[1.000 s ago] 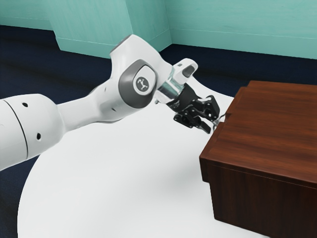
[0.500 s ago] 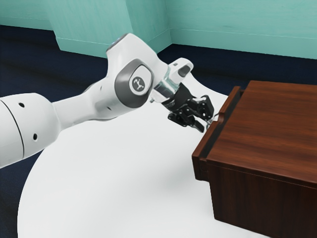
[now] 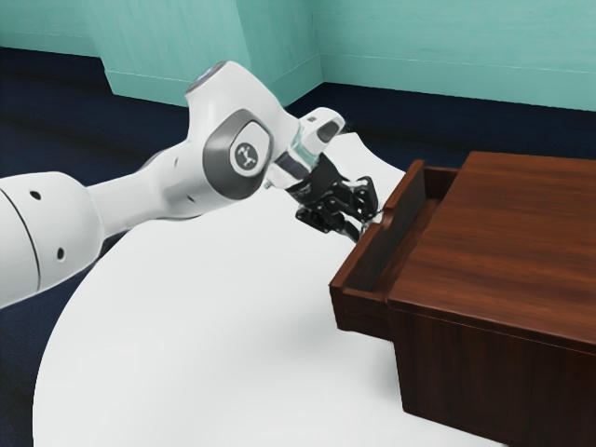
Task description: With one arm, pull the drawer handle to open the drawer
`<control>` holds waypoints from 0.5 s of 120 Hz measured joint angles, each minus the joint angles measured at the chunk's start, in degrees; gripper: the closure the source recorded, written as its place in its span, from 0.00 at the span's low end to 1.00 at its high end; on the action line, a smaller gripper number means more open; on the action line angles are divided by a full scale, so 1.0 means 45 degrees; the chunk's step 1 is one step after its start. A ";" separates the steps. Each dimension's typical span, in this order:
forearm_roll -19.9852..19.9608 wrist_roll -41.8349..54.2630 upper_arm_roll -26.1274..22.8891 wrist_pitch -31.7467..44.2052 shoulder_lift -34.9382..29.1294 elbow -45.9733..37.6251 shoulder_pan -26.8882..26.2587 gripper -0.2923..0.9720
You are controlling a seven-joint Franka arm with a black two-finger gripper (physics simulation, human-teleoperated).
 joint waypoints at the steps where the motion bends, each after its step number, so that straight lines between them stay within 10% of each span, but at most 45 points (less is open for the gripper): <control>1: 0.0008 -0.0003 0.0001 0.0000 0.0001 0.0001 0.0019 0.62; 60: -0.0533 0.0554 -0.0029 -0.0019 -0.0033 0.0013 0.0337 0.60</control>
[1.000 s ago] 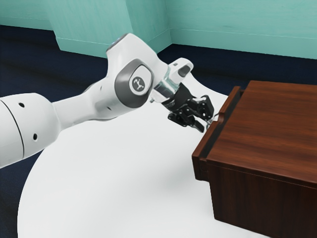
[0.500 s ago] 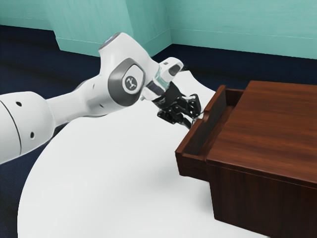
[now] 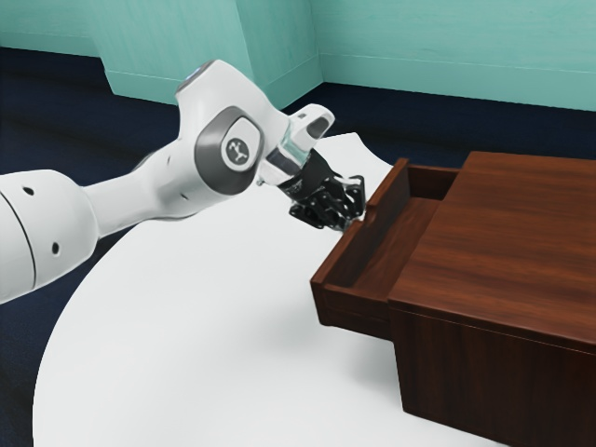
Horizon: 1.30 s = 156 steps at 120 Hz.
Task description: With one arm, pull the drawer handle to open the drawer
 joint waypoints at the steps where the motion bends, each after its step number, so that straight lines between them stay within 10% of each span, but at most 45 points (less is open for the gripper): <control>1: -0.0017 0.0017 0.0004 -0.0004 -0.0004 -0.0003 -0.0004 0.60; 156: 0.1651 -0.1260 0.0019 0.0026 -0.1077 -0.1121 0.0648 0.62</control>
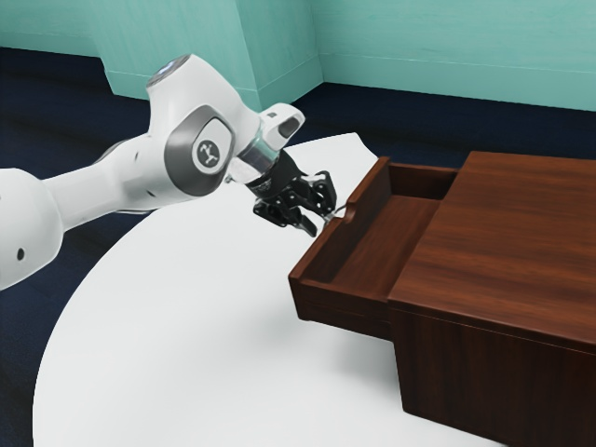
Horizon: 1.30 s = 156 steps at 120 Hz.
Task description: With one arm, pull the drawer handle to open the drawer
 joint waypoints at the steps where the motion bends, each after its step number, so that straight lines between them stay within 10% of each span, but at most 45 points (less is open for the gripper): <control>1: 0.0007 -0.0007 0.0000 0.0000 0.0000 0.0000 0.0001 0.62; 156: 0.0423 -0.0564 -0.0102 0.0167 -0.0248 -0.0365 0.0520 0.62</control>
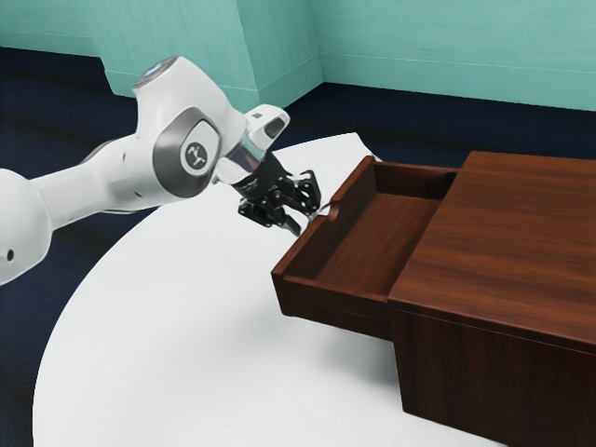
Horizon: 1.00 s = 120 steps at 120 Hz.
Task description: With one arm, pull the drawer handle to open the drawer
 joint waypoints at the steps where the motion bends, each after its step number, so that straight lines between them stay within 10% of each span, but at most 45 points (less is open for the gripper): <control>1: 0.0016 -0.0005 -0.0003 0.0002 0.0001 0.0001 0.0012 0.62; 120: 0.0094 -0.0004 0.0005 0.0002 -0.0056 -0.0011 0.0217 0.56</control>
